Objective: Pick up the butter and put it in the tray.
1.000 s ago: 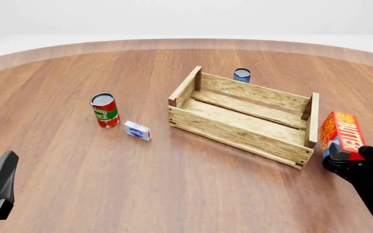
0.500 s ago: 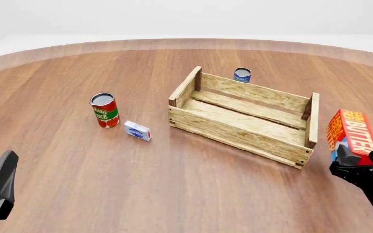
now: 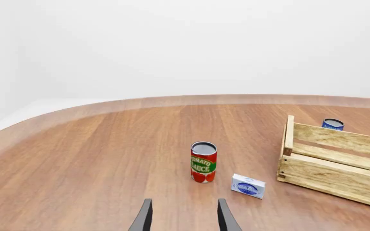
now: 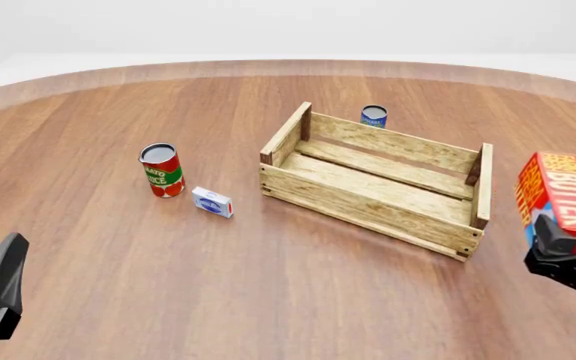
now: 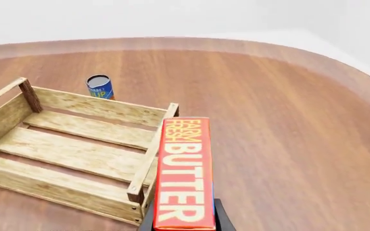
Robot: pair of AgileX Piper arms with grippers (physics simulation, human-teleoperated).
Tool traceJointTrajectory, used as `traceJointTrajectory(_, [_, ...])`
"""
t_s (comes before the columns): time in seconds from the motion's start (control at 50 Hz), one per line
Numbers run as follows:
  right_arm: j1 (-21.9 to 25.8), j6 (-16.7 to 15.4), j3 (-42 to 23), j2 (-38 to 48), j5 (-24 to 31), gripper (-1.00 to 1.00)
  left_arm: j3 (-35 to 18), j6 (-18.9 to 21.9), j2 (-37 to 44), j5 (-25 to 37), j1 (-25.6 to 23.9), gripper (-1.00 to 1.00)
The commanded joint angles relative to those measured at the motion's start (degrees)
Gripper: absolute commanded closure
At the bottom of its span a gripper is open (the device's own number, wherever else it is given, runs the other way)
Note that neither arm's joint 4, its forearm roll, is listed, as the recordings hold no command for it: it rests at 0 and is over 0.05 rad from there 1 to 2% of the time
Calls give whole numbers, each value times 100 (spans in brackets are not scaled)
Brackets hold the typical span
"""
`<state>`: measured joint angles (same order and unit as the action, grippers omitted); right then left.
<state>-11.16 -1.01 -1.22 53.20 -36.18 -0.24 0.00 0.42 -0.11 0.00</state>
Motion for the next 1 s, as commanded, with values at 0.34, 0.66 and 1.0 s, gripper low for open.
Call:
traceJointTrajectory(0.34, [498,-286,-748,-1649,1990,100,0,0,0,0,0,-100])
traceJointTrajectory(0.66, [850,-464,-1216,-1519,2293,100,0,0,0,0,0,-100])
traceJointTrajectory(1.0, [1292,-537,-1598,-751,2013,100,0,0,0,0,0,-100])
